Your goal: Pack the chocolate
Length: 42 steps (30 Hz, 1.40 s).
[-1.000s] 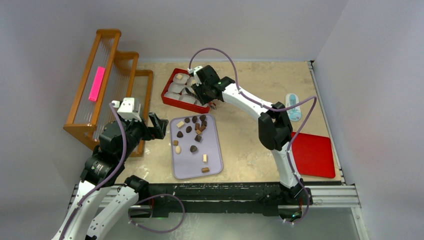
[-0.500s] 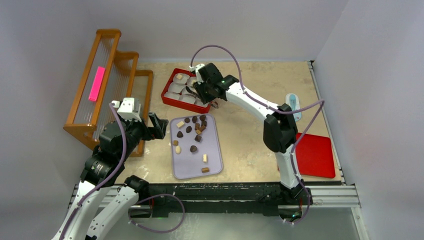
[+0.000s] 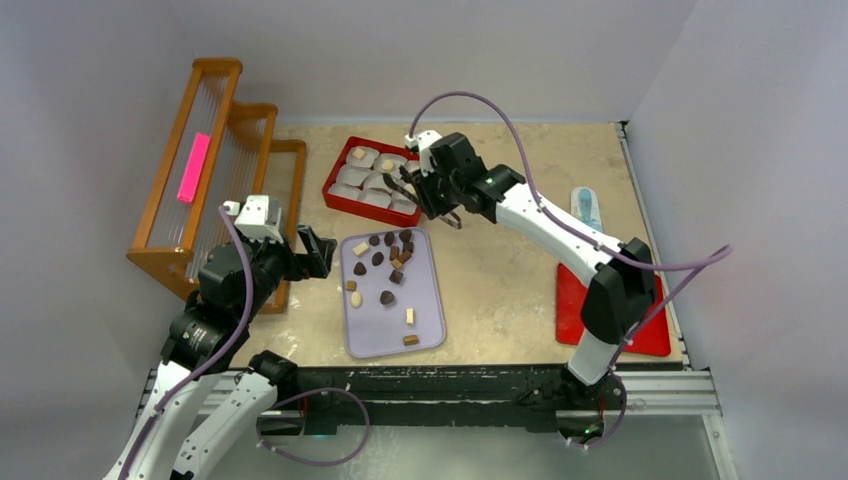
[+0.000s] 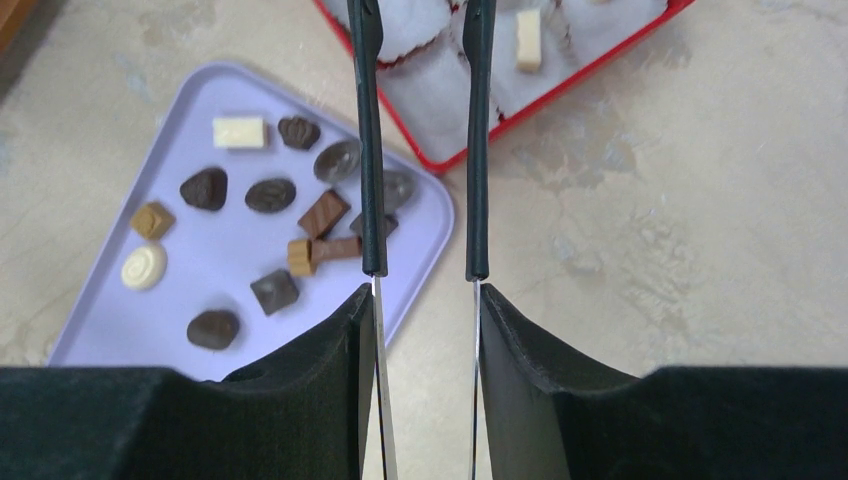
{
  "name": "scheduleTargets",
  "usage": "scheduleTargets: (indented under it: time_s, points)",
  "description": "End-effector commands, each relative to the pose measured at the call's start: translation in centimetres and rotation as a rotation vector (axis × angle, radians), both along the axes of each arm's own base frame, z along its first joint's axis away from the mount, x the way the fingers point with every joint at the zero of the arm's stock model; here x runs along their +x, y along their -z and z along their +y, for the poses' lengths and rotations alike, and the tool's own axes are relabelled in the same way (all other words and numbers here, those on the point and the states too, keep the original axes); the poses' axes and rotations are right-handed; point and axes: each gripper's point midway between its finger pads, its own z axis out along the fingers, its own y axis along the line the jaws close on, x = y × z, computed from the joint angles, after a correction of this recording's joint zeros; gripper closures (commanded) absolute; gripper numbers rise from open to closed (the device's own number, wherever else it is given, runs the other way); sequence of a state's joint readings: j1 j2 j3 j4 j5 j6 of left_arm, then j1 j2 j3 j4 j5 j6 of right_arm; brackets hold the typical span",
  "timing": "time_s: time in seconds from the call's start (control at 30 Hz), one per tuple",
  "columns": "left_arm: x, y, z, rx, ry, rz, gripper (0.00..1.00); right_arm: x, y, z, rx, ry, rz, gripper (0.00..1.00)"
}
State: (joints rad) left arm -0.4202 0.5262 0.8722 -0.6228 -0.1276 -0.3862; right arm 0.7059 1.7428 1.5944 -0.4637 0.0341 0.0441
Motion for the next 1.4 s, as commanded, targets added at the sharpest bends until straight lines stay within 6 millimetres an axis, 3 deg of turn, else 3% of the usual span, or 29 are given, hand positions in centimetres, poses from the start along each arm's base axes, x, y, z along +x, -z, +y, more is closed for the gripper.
scheduleTargets:
  time_s: [0.0, 0.67, 0.83, 1.37]
  points:
    - [0.3, -0.9, -0.2, -0.024, -0.001, -0.024, 0.00, -2.4, -1.0, -0.2, 0.054, -0.024, -0.002, 0.59]
    - [0.2, -0.9, -0.1, -0.024, -0.009, -0.027, 0.00, -14.5, 5.2, -1.4, -0.191, -0.192, 0.133, 0.58]
    - [0.2, -0.9, -0.1, -0.025, -0.009, -0.028, 0.00, -15.0, 6.2, -2.0, -0.231, -0.192, 0.152, 0.58]
    - [0.2, -0.9, 0.0, -0.025, -0.009, -0.028, 0.00, -15.8, 8.6, -1.0, -0.276, -0.242, 0.219, 0.58]
